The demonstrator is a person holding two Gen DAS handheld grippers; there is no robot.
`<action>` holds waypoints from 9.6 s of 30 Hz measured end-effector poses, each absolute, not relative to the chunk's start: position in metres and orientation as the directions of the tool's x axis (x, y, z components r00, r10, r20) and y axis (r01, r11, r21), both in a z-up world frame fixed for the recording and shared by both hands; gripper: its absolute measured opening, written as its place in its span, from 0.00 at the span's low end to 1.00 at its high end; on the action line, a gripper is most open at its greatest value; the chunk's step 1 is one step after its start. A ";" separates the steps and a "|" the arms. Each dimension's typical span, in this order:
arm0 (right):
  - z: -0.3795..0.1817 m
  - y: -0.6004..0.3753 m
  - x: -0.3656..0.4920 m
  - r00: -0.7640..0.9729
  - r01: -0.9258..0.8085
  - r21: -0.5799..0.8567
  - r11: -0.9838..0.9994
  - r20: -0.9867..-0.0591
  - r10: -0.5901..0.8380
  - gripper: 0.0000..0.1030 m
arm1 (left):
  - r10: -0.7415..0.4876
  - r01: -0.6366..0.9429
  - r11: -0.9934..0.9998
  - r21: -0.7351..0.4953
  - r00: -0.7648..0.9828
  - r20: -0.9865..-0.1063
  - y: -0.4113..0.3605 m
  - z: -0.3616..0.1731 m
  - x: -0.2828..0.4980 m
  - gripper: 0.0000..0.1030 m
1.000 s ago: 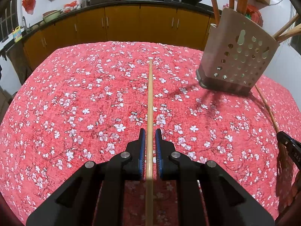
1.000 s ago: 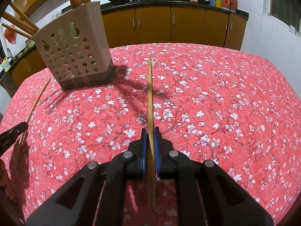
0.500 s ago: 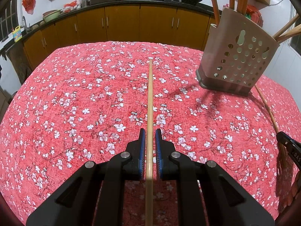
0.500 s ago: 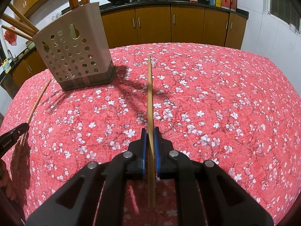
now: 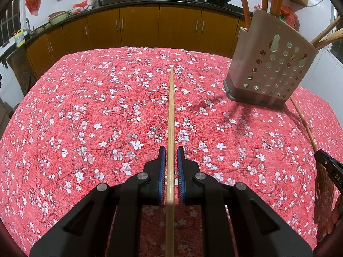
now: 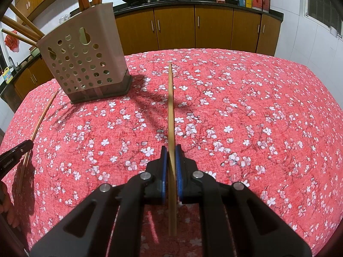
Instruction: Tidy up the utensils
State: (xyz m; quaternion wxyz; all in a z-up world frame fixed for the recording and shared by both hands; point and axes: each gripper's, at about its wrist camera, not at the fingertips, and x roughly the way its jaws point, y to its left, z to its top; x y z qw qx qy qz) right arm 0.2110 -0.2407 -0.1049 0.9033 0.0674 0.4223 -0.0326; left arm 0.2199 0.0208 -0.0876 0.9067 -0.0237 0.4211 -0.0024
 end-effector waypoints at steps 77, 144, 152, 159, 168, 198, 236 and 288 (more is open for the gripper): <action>0.025 -0.276 0.139 0.868 0.108 0.172 0.979 -0.496 -0.008 0.07 | -0.133 0.092 0.991 -0.101 0.817 -0.561 0.040 0.038 0.152 0.07; 0.087 -0.241 0.116 0.934 -0.038 0.178 0.983 -0.344 0.098 0.07 | -0.097 0.147 0.989 -0.007 0.617 -0.781 0.037 -0.078 0.163 0.18; 0.084 -0.237 0.113 0.932 -0.043 0.176 0.983 -0.346 0.103 0.07 | -0.046 0.171 0.982 0.084 0.641 -0.766 0.023 -0.080 0.142 0.08; 0.095 -0.241 0.105 0.945 -0.041 0.177 0.983 -0.313 0.096 0.07 | -0.085 0.185 0.981 0.054 0.667 -0.740 0.025 -0.055 0.141 0.07; 0.095 -0.242 0.104 0.947 -0.041 0.184 0.982 -0.306 0.097 0.07 | -0.133 0.158 0.987 -0.017 0.769 -0.625 0.040 0.007 0.135 0.07; 0.173 -0.223 0.109 0.986 -0.143 0.172 0.975 -0.056 0.154 0.07 | -0.242 0.207 0.968 -0.142 0.920 -0.308 0.012 0.150 0.154 0.07; 0.144 -0.211 0.235 0.991 -0.108 0.212 0.971 -0.058 0.123 0.16 | -0.307 0.265 0.948 -0.179 0.910 -0.280 -0.020 0.146 0.222 0.36; 0.009 -0.178 -0.001 0.938 -0.003 0.019 1.000 -0.346 0.010 0.96 | -0.002 0.012 0.999 0.034 0.958 -0.287 0.024 0.017 0.001 0.98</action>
